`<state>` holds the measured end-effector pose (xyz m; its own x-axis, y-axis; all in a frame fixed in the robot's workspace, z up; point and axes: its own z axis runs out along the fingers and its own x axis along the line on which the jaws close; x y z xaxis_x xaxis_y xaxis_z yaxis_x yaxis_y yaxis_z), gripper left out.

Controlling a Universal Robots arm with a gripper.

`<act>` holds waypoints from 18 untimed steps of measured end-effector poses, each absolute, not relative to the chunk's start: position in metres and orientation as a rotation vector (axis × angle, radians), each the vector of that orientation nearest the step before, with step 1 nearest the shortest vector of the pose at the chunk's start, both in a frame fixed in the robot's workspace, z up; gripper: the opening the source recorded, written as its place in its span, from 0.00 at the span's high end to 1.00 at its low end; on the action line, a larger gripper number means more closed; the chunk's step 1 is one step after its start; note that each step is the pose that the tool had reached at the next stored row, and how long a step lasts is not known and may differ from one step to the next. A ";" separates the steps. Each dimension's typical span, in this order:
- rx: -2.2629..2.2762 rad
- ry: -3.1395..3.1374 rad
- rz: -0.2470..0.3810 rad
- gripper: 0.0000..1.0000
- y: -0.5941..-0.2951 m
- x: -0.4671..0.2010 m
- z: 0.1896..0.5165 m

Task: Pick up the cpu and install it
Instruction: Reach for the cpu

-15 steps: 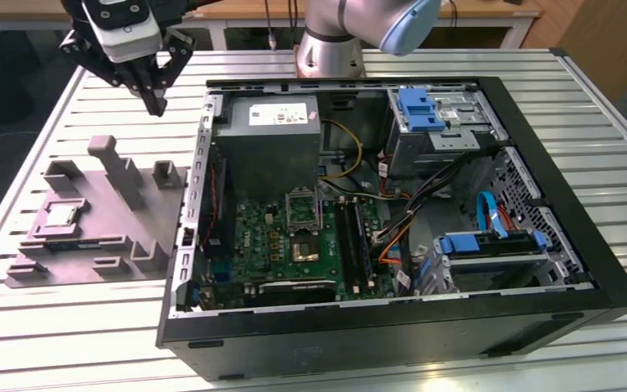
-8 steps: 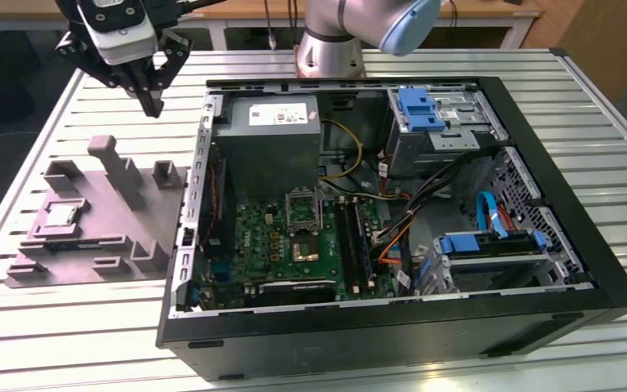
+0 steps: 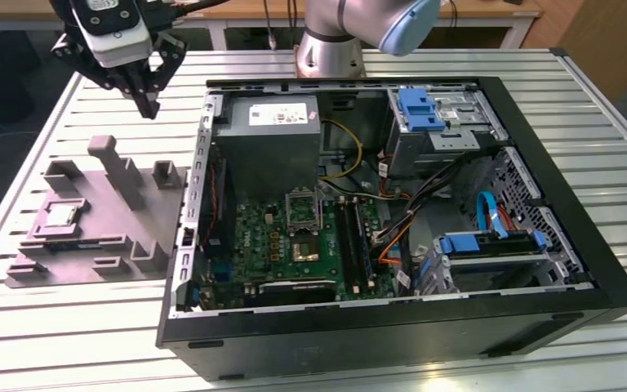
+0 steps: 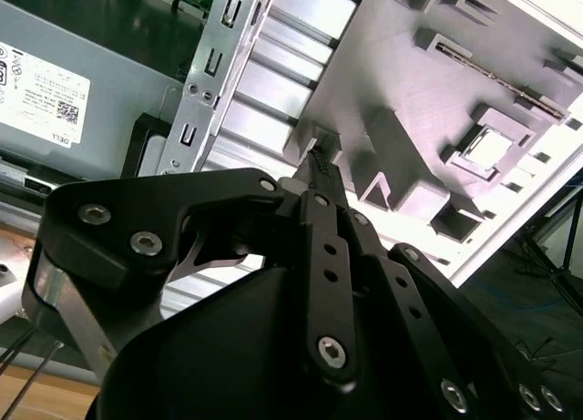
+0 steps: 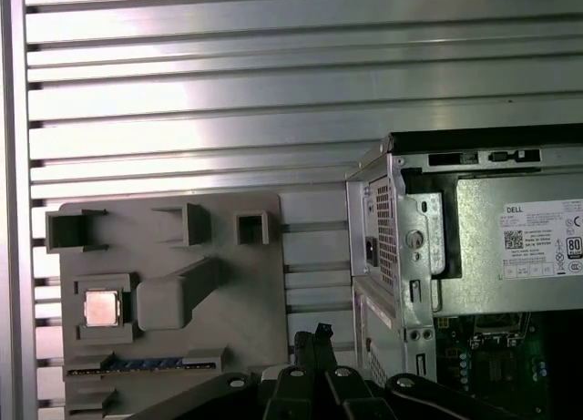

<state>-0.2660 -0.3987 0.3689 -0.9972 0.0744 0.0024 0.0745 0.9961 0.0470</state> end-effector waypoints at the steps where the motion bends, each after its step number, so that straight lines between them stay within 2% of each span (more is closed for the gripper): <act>1: -0.117 -3.137 -0.074 0.89 -0.399 -0.266 0.369; 18: -0.117 -3.127 -0.073 0.89 -0.399 -0.274 0.365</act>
